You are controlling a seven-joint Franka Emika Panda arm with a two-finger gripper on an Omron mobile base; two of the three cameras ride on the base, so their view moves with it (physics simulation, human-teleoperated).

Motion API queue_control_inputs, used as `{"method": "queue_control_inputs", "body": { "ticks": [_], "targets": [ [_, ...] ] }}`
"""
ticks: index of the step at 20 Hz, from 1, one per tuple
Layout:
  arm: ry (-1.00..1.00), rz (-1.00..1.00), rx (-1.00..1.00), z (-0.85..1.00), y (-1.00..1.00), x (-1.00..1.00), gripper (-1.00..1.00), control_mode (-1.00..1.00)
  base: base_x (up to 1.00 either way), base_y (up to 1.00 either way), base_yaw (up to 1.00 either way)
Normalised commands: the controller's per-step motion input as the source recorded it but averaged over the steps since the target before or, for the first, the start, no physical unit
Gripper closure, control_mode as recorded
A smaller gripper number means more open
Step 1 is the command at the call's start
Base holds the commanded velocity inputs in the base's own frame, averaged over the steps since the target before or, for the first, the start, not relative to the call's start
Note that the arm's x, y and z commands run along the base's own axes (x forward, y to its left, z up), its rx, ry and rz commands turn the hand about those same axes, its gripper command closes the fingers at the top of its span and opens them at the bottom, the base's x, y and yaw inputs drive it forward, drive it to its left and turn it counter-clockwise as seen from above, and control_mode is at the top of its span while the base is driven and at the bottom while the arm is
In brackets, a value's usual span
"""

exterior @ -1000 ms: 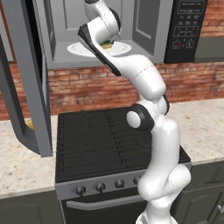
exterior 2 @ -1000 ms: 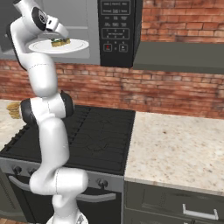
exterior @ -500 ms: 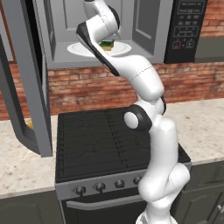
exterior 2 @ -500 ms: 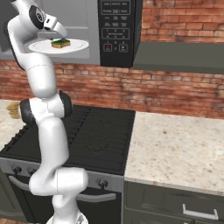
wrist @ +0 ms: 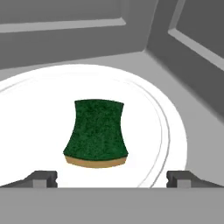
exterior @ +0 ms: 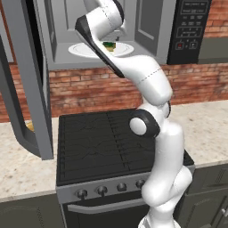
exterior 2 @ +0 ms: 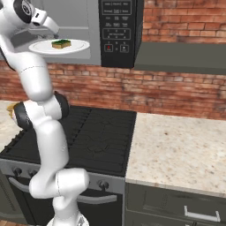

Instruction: Place the sponge inside the microwave to prepare for sanitizing.

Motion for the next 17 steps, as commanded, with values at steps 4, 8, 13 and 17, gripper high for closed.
{"method": "queue_control_inputs", "body": {
  "ticks": [4, 8, 13, 17],
  "targets": [
    [-0.23, 0.00, -0.05, -0.04, -0.04, -0.96, -1.00, -1.00, 0.00, 0.00, 0.00],
    [-0.18, 0.00, -0.07, 0.00, -0.08, -1.00, -1.00, -1.00, 0.00, 0.00, 0.00],
    [-0.05, 0.00, -0.10, 0.00, -0.07, -0.99, -1.00, -1.00, 0.00, 0.00, 0.00],
    [0.01, 0.00, -0.11, -0.05, -0.26, -0.79, -1.00, -1.00, 0.00, 0.00, 0.00]
  ]
}}
